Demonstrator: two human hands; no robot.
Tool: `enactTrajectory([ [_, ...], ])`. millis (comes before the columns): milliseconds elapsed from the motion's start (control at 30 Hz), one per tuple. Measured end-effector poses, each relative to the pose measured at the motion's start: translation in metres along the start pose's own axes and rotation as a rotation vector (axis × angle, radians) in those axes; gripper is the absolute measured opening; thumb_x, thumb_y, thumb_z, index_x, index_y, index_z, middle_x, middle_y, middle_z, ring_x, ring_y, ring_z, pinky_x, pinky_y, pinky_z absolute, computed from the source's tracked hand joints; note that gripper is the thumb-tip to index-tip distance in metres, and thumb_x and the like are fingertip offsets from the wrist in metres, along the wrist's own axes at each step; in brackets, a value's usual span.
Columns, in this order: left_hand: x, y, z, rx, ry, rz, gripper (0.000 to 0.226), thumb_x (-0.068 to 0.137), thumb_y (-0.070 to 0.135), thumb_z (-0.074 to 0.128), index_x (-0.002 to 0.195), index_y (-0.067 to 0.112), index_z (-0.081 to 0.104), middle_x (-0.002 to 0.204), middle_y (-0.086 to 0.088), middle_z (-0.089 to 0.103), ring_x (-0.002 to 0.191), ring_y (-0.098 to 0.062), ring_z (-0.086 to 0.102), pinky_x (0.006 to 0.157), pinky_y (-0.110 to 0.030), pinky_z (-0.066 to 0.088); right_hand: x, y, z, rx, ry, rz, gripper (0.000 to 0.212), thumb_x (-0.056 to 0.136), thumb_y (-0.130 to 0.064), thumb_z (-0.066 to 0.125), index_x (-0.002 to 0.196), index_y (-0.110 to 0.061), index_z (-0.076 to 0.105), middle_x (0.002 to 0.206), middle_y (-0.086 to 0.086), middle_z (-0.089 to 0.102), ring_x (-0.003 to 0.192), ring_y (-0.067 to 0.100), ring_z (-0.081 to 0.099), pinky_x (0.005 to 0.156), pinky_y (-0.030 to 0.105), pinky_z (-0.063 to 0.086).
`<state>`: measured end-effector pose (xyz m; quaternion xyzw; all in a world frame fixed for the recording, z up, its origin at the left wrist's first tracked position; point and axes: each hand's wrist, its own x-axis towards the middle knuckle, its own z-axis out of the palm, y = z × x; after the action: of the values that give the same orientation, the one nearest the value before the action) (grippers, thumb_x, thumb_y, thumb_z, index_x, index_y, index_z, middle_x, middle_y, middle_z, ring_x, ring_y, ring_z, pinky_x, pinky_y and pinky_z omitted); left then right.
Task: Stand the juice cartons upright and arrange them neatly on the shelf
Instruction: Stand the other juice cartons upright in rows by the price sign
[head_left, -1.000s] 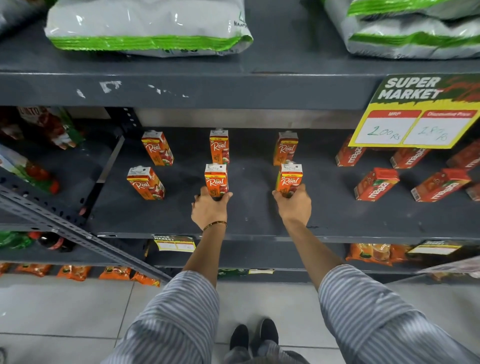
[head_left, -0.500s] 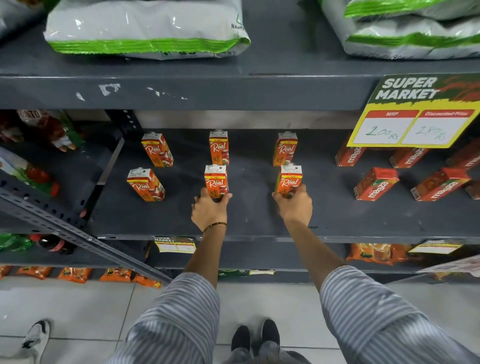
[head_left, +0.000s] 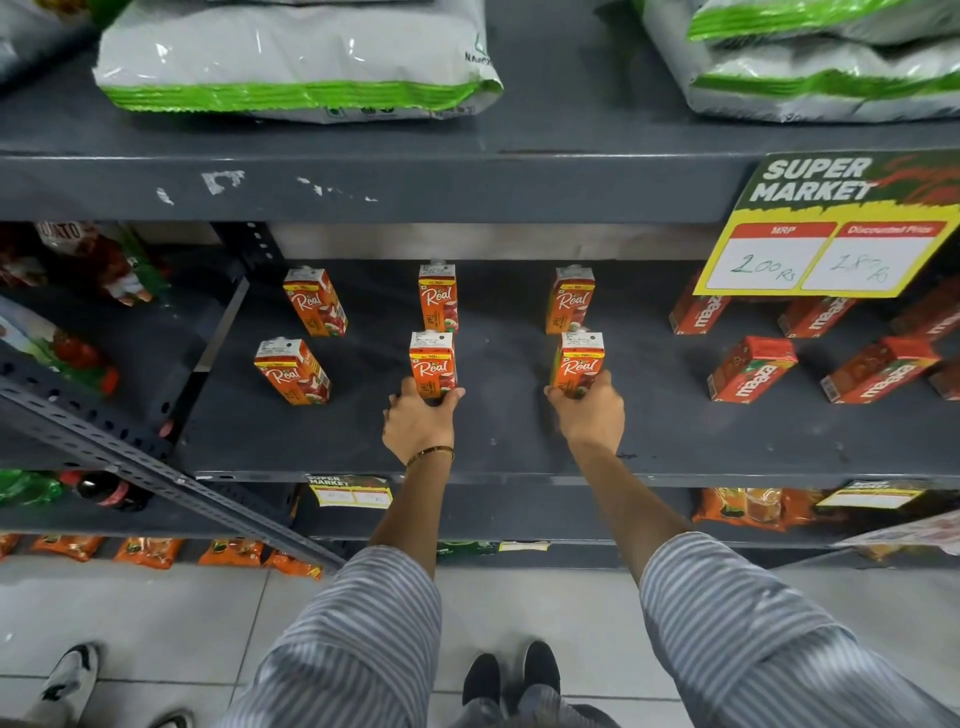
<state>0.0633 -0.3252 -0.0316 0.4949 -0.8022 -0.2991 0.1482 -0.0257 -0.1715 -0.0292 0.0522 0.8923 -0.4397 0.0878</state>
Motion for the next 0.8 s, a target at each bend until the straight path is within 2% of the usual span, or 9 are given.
enactTrajectory([
  [300, 0.000, -0.003, 0.002, -0.040, -0.014, -0.002, 0.068, 0.071, 0.054, 0.069, 0.117, 0.009, 0.049, 0.115, -0.017, 0.064, 0.107, -0.038, 0.060, 0.085, -0.048, 0.052, -0.001, 0.001, -0.002, 0.038, 0.004, -0.008, 0.058, 0.073, -0.040, 0.075, 0.117, -0.012, 0.049, 0.115, 0.009, 0.065, 0.104, 0.029, 0.064, 0.088, 0.040, 0.052],
  [367, -0.003, -0.009, 0.002, -0.105, -0.002, -0.009, 0.074, 0.068, 0.048, 0.074, 0.125, 0.010, 0.045, 0.122, -0.017, 0.061, 0.111, -0.038, 0.057, 0.085, -0.050, 0.051, -0.002, 0.004, -0.003, 0.053, -0.002, -0.020, 0.060, 0.071, -0.038, 0.077, 0.117, -0.012, 0.049, 0.115, 0.009, 0.065, 0.104, 0.029, 0.063, 0.088, 0.039, 0.051],
  [467, -0.006, -0.024, -0.003, -0.303, 0.097, -0.030, 0.080, 0.070, 0.030, 0.078, 0.134, 0.005, 0.038, 0.139, -0.019, 0.047, 0.125, -0.038, 0.046, 0.095, -0.050, 0.045, -0.002, 0.008, -0.005, 0.046, -0.010, -0.039, 0.059, 0.071, -0.034, 0.079, 0.117, -0.010, 0.051, 0.114, 0.011, 0.066, 0.105, 0.029, 0.063, 0.089, 0.039, 0.052],
  [567, 0.010, -0.038, -0.021, -0.465, 0.260, -0.190, 0.083, 0.073, 0.021, 0.077, 0.138, 0.000, 0.030, 0.144, -0.022, 0.036, 0.132, -0.039, 0.037, 0.104, -0.050, 0.037, -0.002, 0.008, -0.006, 0.051, -0.011, -0.048, 0.054, 0.072, -0.032, 0.078, 0.115, -0.009, 0.053, 0.112, 0.011, 0.067, 0.103, 0.029, 0.064, 0.088, 0.038, 0.051],
  [667, 0.034, -0.050, -0.042, -0.482, 0.312, -0.300, 0.092, 0.072, 0.017, 0.077, 0.142, -0.001, 0.020, 0.147, -0.023, 0.032, 0.137, -0.037, 0.029, 0.111, -0.049, 0.030, -0.003, 0.008, -0.005, 0.052, -0.017, -0.051, 0.053, 0.074, -0.033, 0.076, 0.115, -0.009, 0.052, 0.113, 0.012, 0.067, 0.104, 0.030, 0.063, 0.088, 0.038, 0.051],
  [800, 0.054, -0.056, -0.056, -0.436, 0.291, -0.334, 0.087, 0.070, 0.018, 0.079, 0.140, 0.004, 0.028, 0.140, -0.022, 0.045, 0.129, -0.039, 0.041, 0.103, -0.052, 0.039, -0.005, 0.007, -0.004, 0.058, -0.019, -0.058, 0.053, 0.075, -0.033, 0.075, 0.117, -0.010, 0.052, 0.115, 0.011, 0.066, 0.105, 0.030, 0.063, 0.090, 0.038, 0.050],
])
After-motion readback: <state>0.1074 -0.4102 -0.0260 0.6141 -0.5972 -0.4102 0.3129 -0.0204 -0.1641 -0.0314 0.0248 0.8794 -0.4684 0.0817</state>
